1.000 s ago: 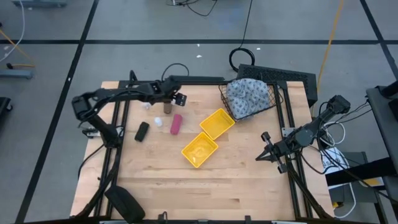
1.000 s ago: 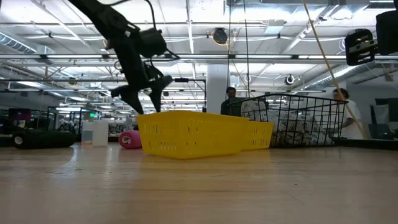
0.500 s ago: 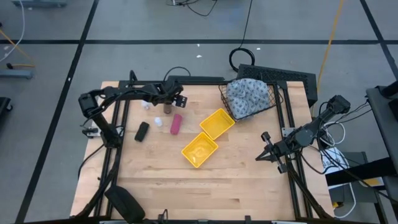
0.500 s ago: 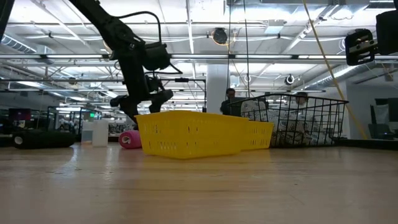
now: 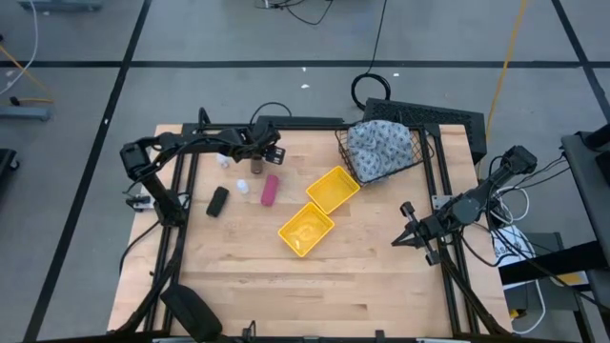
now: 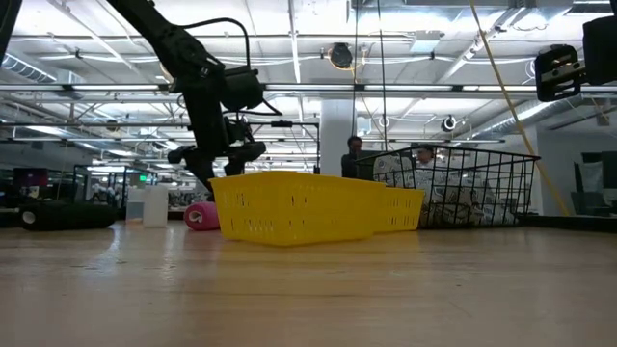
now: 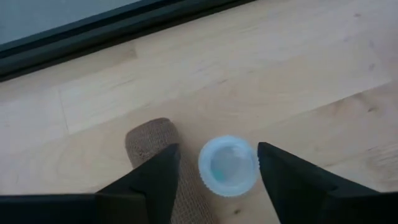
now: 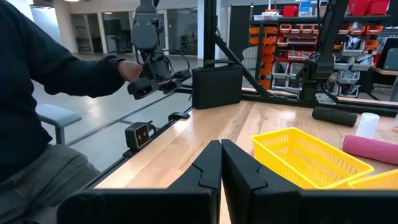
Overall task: Pick & place medical supplies in basket/bin
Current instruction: Put the top right white pill bottle into the top yellow basket
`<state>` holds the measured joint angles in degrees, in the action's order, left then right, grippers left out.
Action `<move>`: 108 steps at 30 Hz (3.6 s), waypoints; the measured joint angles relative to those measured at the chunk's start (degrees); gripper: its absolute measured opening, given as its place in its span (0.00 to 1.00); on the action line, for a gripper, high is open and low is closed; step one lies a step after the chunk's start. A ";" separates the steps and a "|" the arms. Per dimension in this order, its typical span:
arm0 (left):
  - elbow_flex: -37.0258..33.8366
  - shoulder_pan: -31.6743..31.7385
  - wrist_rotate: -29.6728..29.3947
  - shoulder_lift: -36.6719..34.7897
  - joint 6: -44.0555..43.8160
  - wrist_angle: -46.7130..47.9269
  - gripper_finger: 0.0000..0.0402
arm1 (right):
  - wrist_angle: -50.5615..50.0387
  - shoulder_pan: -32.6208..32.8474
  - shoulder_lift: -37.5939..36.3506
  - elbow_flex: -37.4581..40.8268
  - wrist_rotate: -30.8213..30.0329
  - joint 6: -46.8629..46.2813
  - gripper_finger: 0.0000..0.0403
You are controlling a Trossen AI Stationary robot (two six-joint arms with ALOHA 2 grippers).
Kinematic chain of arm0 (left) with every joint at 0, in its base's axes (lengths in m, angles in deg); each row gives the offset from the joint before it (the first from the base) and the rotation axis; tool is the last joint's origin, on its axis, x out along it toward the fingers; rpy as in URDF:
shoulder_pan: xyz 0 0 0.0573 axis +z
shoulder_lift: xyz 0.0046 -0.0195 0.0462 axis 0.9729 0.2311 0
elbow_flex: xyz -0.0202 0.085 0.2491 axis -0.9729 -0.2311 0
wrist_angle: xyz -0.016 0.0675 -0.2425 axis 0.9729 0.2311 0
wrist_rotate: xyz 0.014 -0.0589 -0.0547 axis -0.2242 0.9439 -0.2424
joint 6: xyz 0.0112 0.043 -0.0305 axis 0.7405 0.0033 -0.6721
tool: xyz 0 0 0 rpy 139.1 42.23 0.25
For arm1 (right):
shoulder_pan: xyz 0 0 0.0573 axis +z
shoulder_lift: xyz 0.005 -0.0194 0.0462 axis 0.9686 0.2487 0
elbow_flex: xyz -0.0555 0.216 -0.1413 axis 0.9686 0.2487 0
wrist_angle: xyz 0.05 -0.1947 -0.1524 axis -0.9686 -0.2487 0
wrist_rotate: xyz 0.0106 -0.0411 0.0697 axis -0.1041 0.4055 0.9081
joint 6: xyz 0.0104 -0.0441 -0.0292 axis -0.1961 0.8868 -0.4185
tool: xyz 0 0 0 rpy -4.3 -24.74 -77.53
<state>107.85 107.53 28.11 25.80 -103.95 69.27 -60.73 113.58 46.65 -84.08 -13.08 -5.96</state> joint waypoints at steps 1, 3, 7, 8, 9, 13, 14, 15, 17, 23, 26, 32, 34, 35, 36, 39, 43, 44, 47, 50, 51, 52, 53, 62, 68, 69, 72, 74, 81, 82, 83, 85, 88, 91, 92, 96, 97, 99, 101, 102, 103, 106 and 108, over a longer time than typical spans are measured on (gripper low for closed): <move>0.00 0.00 0.02 0.00 0.00 0.00 0.52 | 0.00 0.00 0.00 0.00 -0.01 -0.01 0.00; 0.00 0.00 0.50 0.00 0.00 0.00 0.49 | 0.00 0.01 0.00 0.00 -0.01 0.00 0.00; 0.00 0.00 2.90 0.00 0.63 -0.02 0.44 | 0.00 0.01 0.00 0.00 0.00 0.00 0.00; 0.00 0.00 3.06 0.00 0.97 0.00 0.43 | 0.00 0.01 0.00 0.00 -0.01 -0.01 0.00; 0.00 -0.06 3.06 0.00 1.12 0.02 0.42 | 0.00 0.00 0.00 0.00 -0.02 0.01 0.00; 0.00 -0.11 3.02 0.00 1.07 0.15 0.40 | 0.00 0.00 0.00 0.00 0.00 0.01 0.00; 0.00 -0.11 3.02 0.00 1.05 0.15 0.39 | 0.00 0.00 0.00 0.00 -0.02 0.00 0.00; 0.00 -0.11 3.02 0.00 1.03 0.15 0.39 | 0.00 0.00 0.00 0.00 -0.01 0.00 0.00; 0.00 -0.11 3.01 -0.02 1.03 0.17 0.39 | 0.00 0.00 0.00 0.00 -0.01 0.00 0.00; 0.00 -0.43 2.61 -0.06 3.35 -0.79 0.39 | 0.00 0.00 0.00 0.00 0.00 -0.01 0.00; 0.00 -1.20 2.51 -1.38 3.93 -2.10 0.39 | 0.00 0.00 0.00 0.00 -0.01 -0.01 0.00; -0.02 -4.06 3.02 -6.53 4.50 -5.91 0.38 | 0.00 0.00 0.00 0.00 -0.02 -0.01 0.00; -0.01 -5.65 3.83 -8.84 4.58 -7.95 0.38 | 0.00 0.00 0.01 0.00 0.00 0.00 0.00; -0.02 -6.56 4.82 -9.94 4.96 -9.41 0.38 | 0.00 0.00 0.01 0.00 -0.02 0.01 0.00; -0.02 -7.53 5.85 -11.03 5.41 -11.12 0.38 | 0.00 0.00 0.00 0.00 -0.02 0.00 0.00; 0.00 -10.99 8.51 -14.11 6.82 -17.62 0.38 | 0.00 0.00 0.00 0.00 -0.01 0.00 0.00; 1.78 -16.39 9.52 -15.87 9.37 -22.22 0.38 | 0.03 0.00 0.00 0.00 -0.01 0.00 0.00; 3.17 -17.72 9.43 -15.86 10.10 -21.30 0.38 | 0.15 0.02 0.00 0.00 -0.02 0.00 0.00; 9.54 -21.38 6.88 -14.73 12.37 -16.55 0.38 | 0.18 0.00 0.00 0.00 -0.02 0.01 0.00; 16.44 -24.36 2.78 -12.12 14.84 -9.29 0.38 | 0.20 0.00 0.00 0.00 -0.02 -0.01 0.00; 18.66 -25.16 1.86 -11.02 15.62 -7.90 0.38 | 0.20 0.01 0.00 0.00 -0.01 -0.01 0.00; 20.56 -25.89 1.38 -9.93 16.32 -6.70 0.38 | 0.17 0.00 0.02 0.00 -0.02 0.01 0.00; 22.29 -26.44 1.26 -8.96 17.00 -5.62 0.38 | 0.19 0.00 0.00 0.00 -0.02 0.01 0.00; 29.96 -28.46 3.52 0.34 19.53 -3.23 0.38 | 0.17 0.00 0.00 0.00 -0.02 -0.01 0.00; 30.10 -28.28 3.50 4.89 18.88 -2.88 0.38 | 0.18 0.00 0.00 0.00 -0.02 0.00 0.00; 30.10 -28.26 3.50 5.49 18.81 -2.83 0.38 | 0.18 0.02 0.02 0.00 -0.02 0.01 0.00; 30.10 -27.98 3.52 7.33 18.71 -3.04 0.38 | 0.18 0.00 0.02 0.00 -0.02 0.01 0.00; 30.10 -27.58 3.24 8.83 17.79 -3.12 0.38 | 0.18 0.00 0.00 0.00 -0.02 0.01 0.00; 30.10 -24.95 3.10 13.66 15.33 -3.24 0.38 | 0.20 0.00 0.02 0.00 -0.02 0.01 0.00; 30.10 -24.60 3.44 14.39 14.51 -3.18 0.38 | 0.17 0.00 0.03 0.00 -0.02 0.01 0.00; 30.10 -24.25 3.66 15.01 13.96 -3.34 0.38 | 0.17 0.00 0.02 -0.02 -0.02 -0.01 0.00; 30.08 -23.54 4.82 15.99 13.12 -3.37 0.38 | 0.17 0.00 0.04 -0.01 -0.02 0.00 0.00; 30.08 -22.93 6.08 17.02 12.75 -4.21 0.38 | 0.17 0.00 0.04 0.00 -0.02 0.01 0.00; 30.08 -22.93 6.51 17.70 12.92 -4.65 0.38 | 0.17 0.00 0.02 -0.02 -0.03 -0.01 0.00; 30.08 -22.93 6.46 17.70 12.94 -4.64 0.38 | 0.17 0.00 0.02 0.00 -0.02 0.00 0.00; 30.08 -22.93 6.01 17.53 12.94 -4.94 0.38 | 0.17 0.00 0.02 0.00 -0.02 -0.01 0.00; 30.08 -22.93 6.01 17.53 12.95 -4.78 0.38 | 0.17 0.00 0.02 0.00 -0.02 0.01 0.00; 30.08 -22.95 6.05 17.55 13.01 -4.33 0.38 | 0.17 0.00 0.02 -0.01 -0.02 0.00 0.00; 30.08 -23.27 6.25 17.53 13.36 -3.00 0.38 | 0.17 0.01 0.02 0.00 -0.02 -0.01 0.00; 30.08 -23.53 6.45 17.53 13.40 -1.82 0.38 | 0.17 0.00 0.02 0.00 -0.02 0.00 0.00; 30.08 -23.86 6.49 17.53 13.31 -0.36 0.38 | 0.17 0.01 0.02 -0.02 -0.02 0.01 0.00; 30.08 -24.96 6.51 17.27 13.12 4.21 0.38 | 0.17 0.00 0.02 0.00 -0.02 -0.01 0.00; 30.08 -25.75 6.31 17.14 12.85 6.52 0.38 | 0.17 0.00 0.02 -0.01 -0.02 0.00 0.00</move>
<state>137.92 81.79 34.42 42.94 -91.10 75.79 -60.56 113.58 46.67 -84.09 -13.10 -5.97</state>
